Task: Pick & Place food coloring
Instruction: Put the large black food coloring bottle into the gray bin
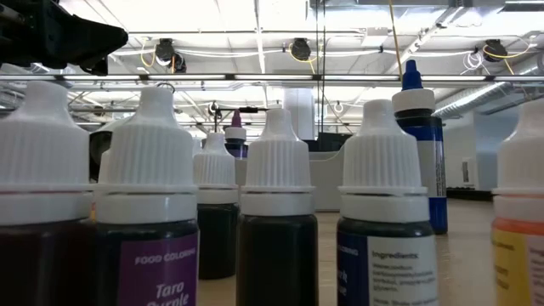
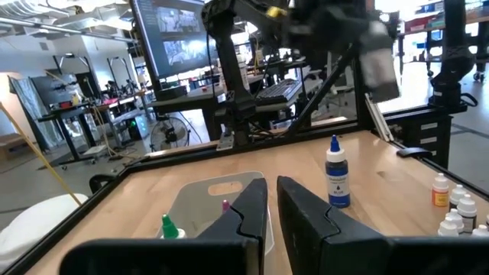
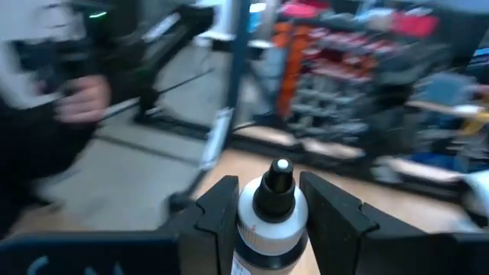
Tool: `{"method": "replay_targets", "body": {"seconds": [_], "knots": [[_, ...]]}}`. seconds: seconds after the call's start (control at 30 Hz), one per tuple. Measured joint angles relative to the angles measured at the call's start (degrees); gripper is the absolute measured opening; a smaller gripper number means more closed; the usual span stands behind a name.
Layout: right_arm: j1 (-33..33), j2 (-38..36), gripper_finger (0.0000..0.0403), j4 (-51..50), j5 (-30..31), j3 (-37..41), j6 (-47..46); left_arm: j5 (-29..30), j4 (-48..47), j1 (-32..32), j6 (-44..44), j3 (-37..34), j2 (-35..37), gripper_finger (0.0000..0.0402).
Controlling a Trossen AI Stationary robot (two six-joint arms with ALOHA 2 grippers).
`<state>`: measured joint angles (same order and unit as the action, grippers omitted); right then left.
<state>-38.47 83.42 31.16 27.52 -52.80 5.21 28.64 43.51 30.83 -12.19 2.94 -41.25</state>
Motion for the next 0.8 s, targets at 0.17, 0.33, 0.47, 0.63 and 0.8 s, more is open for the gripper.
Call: {"method": "replay_targets", "body": {"seconds": [0.17,0.33,0.47,0.63,0.8], "knots": [[7.67,-2.87,0.0117,-0.11,4.01,-0.01,1.97,0.0,-0.07,0.01,0.47,0.0,0.01,0.0042],[18.09,-3.0,0.0117,-2.15,0.44,-0.01,0.72,-0.02,-1.03,0.01,2.38,0.02,0.0,0.0042],[25.95,-1.27,0.0115,-5.77,-3.36,0.03,-3.5,-0.02,-1.99,0.02,3.25,0.02,0.01,0.0042],[31.44,2.31,0.0118,-7.84,-6.69,0.03,-7.05,-0.01,-3.61,0.01,3.37,0.02,0.01,0.0042],[34.37,5.53,0.0115,-5.57,-9.74,0.03,-8.85,-0.02,-4.0,0.0,3.15,0.02,0.0,0.0042]]}}
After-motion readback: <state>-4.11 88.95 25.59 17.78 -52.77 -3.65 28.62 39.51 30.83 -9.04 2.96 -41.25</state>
